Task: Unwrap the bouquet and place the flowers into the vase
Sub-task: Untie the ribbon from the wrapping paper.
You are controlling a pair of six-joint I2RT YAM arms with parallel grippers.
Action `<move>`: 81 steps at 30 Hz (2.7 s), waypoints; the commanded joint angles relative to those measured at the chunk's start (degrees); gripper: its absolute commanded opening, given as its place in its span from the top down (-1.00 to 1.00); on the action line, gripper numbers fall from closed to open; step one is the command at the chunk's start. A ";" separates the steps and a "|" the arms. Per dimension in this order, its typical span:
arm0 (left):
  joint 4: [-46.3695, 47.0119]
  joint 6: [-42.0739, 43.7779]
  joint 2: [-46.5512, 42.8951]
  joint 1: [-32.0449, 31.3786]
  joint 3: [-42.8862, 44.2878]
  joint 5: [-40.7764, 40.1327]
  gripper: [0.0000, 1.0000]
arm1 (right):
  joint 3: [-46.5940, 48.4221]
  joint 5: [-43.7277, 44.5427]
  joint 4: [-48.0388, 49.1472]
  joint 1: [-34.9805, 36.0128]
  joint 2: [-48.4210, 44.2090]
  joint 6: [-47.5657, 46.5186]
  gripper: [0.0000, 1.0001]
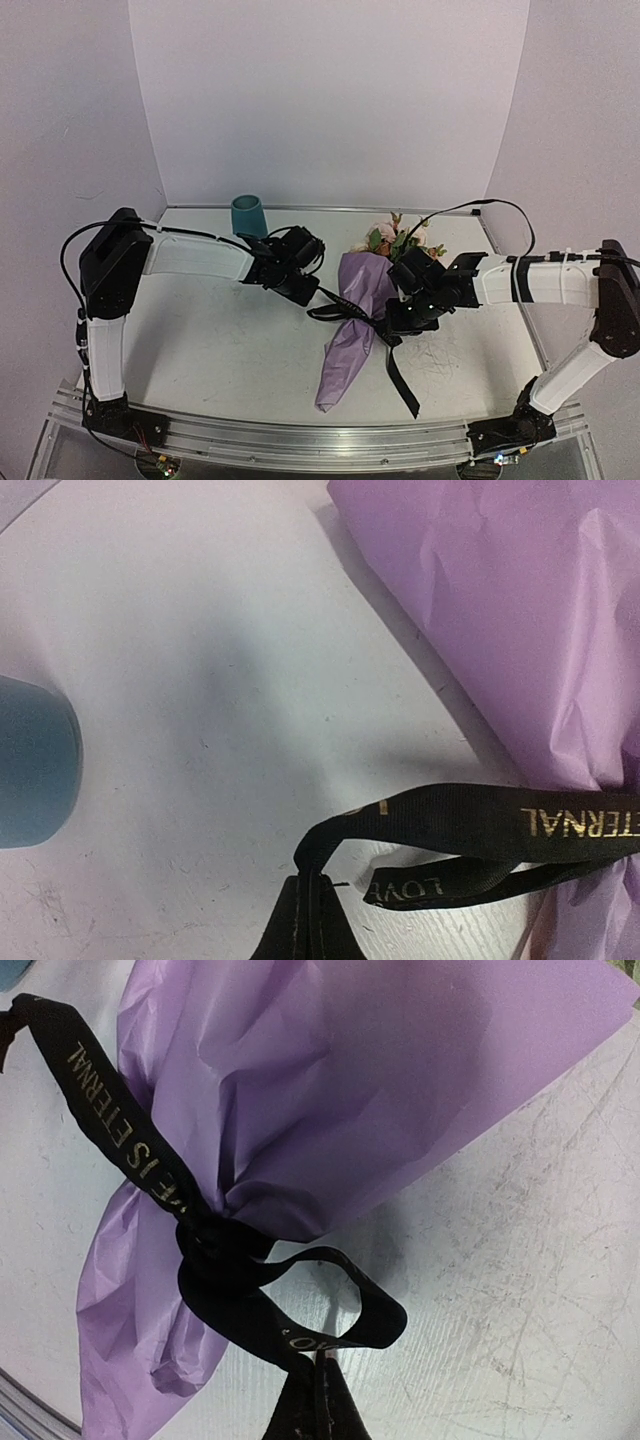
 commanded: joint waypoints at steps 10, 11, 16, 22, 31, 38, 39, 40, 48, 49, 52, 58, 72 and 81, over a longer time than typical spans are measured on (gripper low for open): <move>-0.17 -2.12 -5.76 0.13 2.46 -0.34 1.00 | -0.44 -1.28 -2.61 -0.12 0.14 0.05 1.00; -0.13 -2.34 -6.05 0.13 2.35 -0.85 1.00 | -0.54 -0.97 -2.65 -0.16 -0.06 0.33 1.00; 0.01 -3.57 -7.79 0.13 1.04 -4.79 1.00 | -1.34 0.84 -3.76 -0.44 -1.00 1.52 1.00; 0.08 -5.50 -9.29 0.50 -1.48 -7.32 1.00 | -1.99 3.22 -6.07 -1.68 -2.13 2.98 1.00; -0.02 -7.90 -11.64 0.92 -3.56 -10.52 1.00 | -2.38 6.23 -8.99 -4.42 -3.82 3.56 1.00; -0.03 -8.55 -12.98 1.26 -4.90 -12.33 1.00 | -3.09 6.06 -9.67 -8.87 -5.53 2.51 1.00; -0.01 -8.64 -12.95 1.26 -5.03 -12.17 1.00 | -3.16 5.77 -9.76 -9.41 -5.50 2.31 1.00; 0.01 -8.86 -12.91 1.27 -5.18 -12.16 1.00 | -3.26 5.47 -9.84 -9.93 -5.46 2.14 1.00; -0.33 -9.97 -14.42 1.79 -6.98 -14.97 1.00 | -2.83 6.24 -10.32 -13.37 -5.72 -0.09 1.00; -0.38 -9.72 -14.79 1.87 -7.20 -15.54 1.00 | -2.75 6.38 -10.41 -13.85 -5.68 -0.38 1.00; -0.54 -9.02 -15.81 2.42 -7.76 -16.79 1.00 | -2.66 6.80 -10.62 -15.23 -5.63 -1.00 1.00; -0.67 -8.04 -16.48 3.20 -8.49 -17.21 1.00 | -2.73 8.05 -11.30 -18.35 -5.61 -1.93 1.00; -0.65 -7.79 -15.85 3.20 -7.91 -14.87 1.00 | -3.99 9.23 -12.94 -32.59 -9.17 -7.19 1.00; -0.60 -5.82 -14.82 3.03 -6.09 -12.01 1.00 | -3.44 8.96 -13.38 -43.22 -11.61 -9.89 1.00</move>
